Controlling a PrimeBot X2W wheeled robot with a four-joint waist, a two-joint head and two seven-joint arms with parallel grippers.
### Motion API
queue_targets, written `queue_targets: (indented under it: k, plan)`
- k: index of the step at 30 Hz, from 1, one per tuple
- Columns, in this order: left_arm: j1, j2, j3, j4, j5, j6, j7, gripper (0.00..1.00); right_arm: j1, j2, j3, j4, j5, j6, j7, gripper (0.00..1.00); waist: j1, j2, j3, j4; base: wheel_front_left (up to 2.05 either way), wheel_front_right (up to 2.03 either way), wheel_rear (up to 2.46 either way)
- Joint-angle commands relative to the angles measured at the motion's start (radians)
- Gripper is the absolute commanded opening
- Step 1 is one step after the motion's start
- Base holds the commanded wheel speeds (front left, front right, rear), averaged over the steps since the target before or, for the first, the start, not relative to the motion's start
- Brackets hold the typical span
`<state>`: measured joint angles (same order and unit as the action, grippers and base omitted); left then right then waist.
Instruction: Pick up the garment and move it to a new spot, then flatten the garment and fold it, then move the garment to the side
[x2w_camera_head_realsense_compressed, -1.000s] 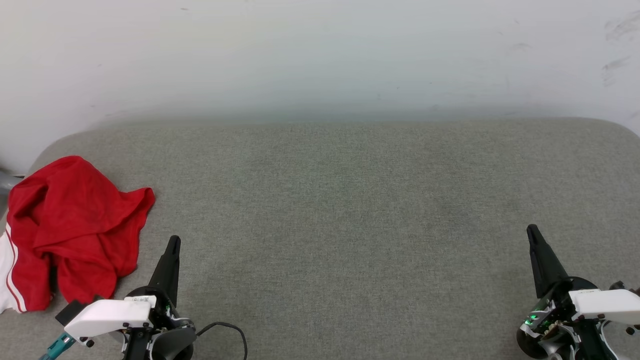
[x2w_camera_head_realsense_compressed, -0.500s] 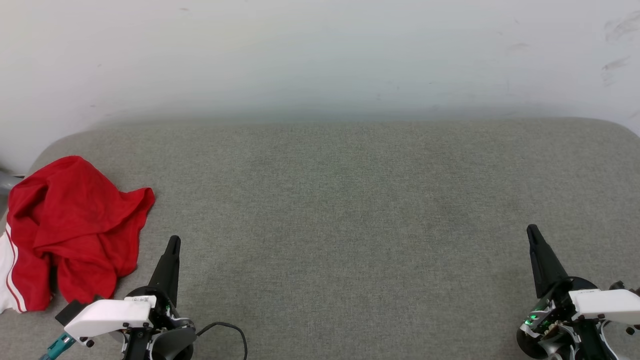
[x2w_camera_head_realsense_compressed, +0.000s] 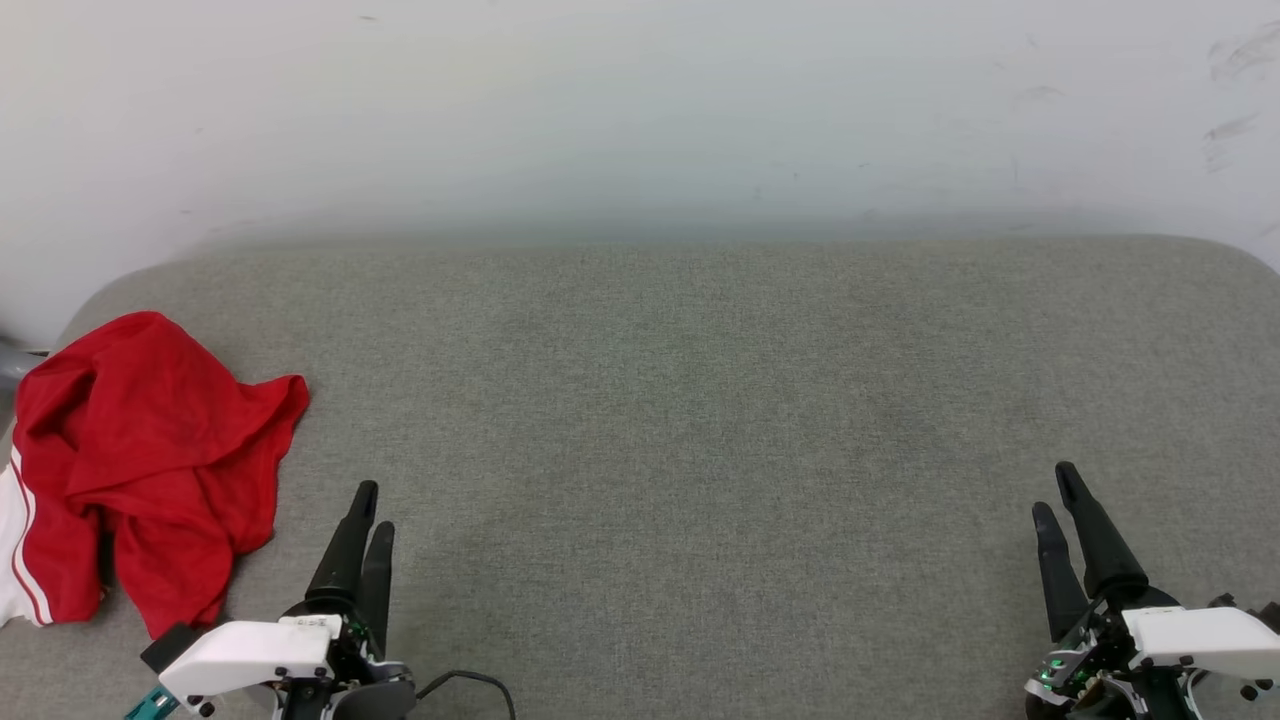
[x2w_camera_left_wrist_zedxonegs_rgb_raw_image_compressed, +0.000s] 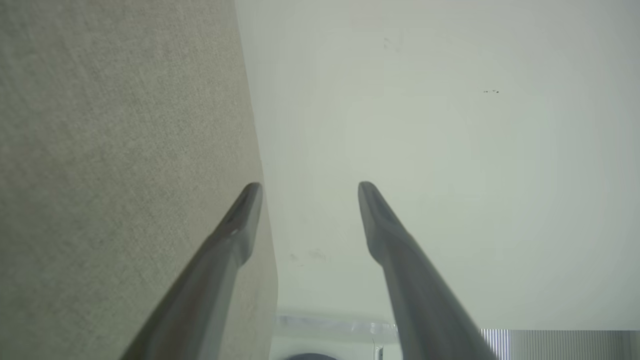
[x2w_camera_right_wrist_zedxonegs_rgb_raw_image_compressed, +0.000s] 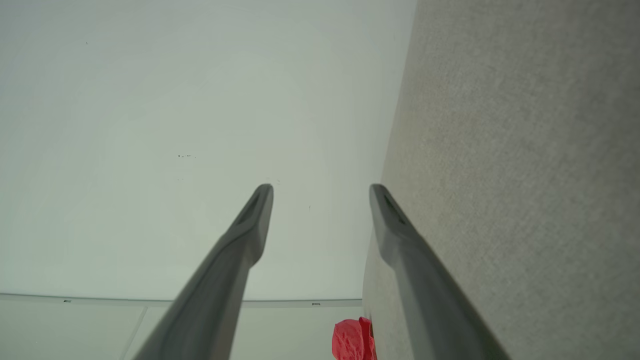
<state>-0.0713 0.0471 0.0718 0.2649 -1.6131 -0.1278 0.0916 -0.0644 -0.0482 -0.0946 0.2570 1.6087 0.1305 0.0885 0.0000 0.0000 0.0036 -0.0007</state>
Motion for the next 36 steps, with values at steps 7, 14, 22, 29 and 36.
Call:
queue_targets:
  k: [7,14,22,29,36]
  plan:
    - [-0.021,0.002,-0.051,-0.057,0.005,-0.001,-0.043,1.00,0.003,-0.005,0.034,-0.059,-0.018,0.000,-0.040,1.00,0.0000,0.0000,0.000,0.000,0.00,0.00,0.00]
    - [-0.022,0.009,-0.104,-0.117,0.035,-0.002,-0.089,1.00,0.014,-0.019,0.070,-0.100,-0.054,0.000,-0.086,1.00,0.0000,0.0000,-0.001,0.000,0.00,0.00,0.00]
    - [-0.025,0.024,-0.126,-0.139,0.165,-0.002,-0.118,1.00,0.019,-0.038,0.077,-0.116,-0.204,0.000,-0.116,1.00,0.0000,0.0000,-0.002,0.000,0.00,0.00,0.00]
    - [-0.024,0.011,-0.118,-0.151,0.360,-0.002,-0.145,1.00,0.028,-0.022,0.052,-0.138,-0.437,0.000,-0.142,1.00,0.0000,0.0000,-0.003,0.001,0.00,0.00,0.00]
    - [-0.017,0.004,-0.112,-0.179,0.539,-0.002,-0.169,1.00,0.037,-0.008,0.037,-0.163,-0.627,0.000,-0.166,1.00,0.0000,0.0000,-0.004,0.002,0.00,0.00,0.00]
